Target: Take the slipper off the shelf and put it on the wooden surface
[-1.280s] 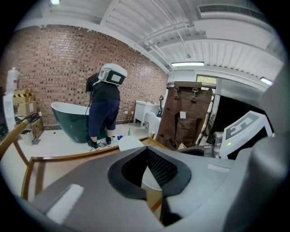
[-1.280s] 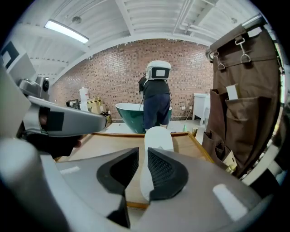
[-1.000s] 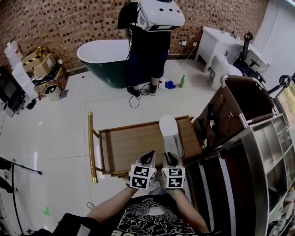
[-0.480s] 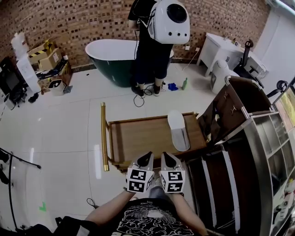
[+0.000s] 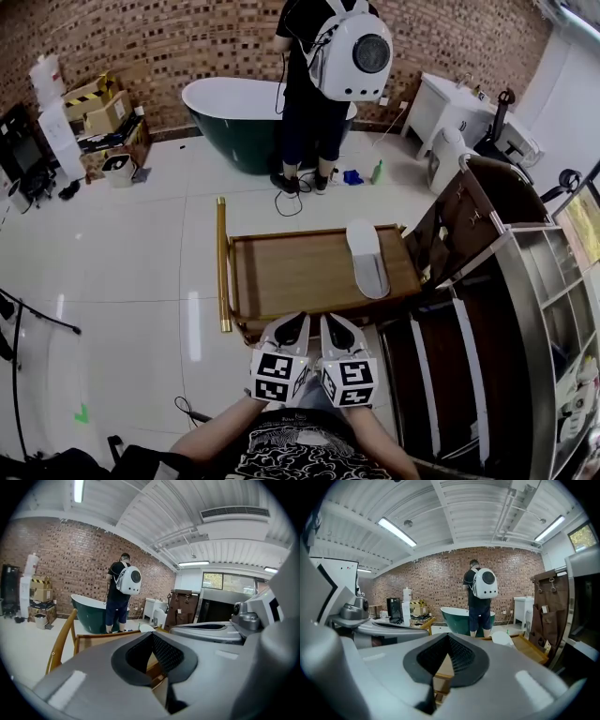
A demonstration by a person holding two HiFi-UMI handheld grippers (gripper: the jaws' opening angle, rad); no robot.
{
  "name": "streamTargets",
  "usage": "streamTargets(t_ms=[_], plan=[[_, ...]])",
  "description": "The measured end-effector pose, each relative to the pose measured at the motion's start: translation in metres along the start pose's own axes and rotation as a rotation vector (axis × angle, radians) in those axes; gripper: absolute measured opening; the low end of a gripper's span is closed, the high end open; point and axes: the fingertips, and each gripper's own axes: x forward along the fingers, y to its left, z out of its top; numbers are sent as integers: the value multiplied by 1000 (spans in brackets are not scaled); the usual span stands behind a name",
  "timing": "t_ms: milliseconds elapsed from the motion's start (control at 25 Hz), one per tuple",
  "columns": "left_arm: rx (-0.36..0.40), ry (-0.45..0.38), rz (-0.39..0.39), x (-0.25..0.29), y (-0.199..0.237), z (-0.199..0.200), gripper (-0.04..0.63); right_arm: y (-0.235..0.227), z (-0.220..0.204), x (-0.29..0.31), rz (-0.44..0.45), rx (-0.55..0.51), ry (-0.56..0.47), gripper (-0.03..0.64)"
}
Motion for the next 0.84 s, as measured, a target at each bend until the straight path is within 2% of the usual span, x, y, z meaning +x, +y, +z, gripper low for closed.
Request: streamTargets(t_ms=[840], plan=[[14,-31,1,-36,-15,-5,5,21,3,-33,6,-1,-41,0]])
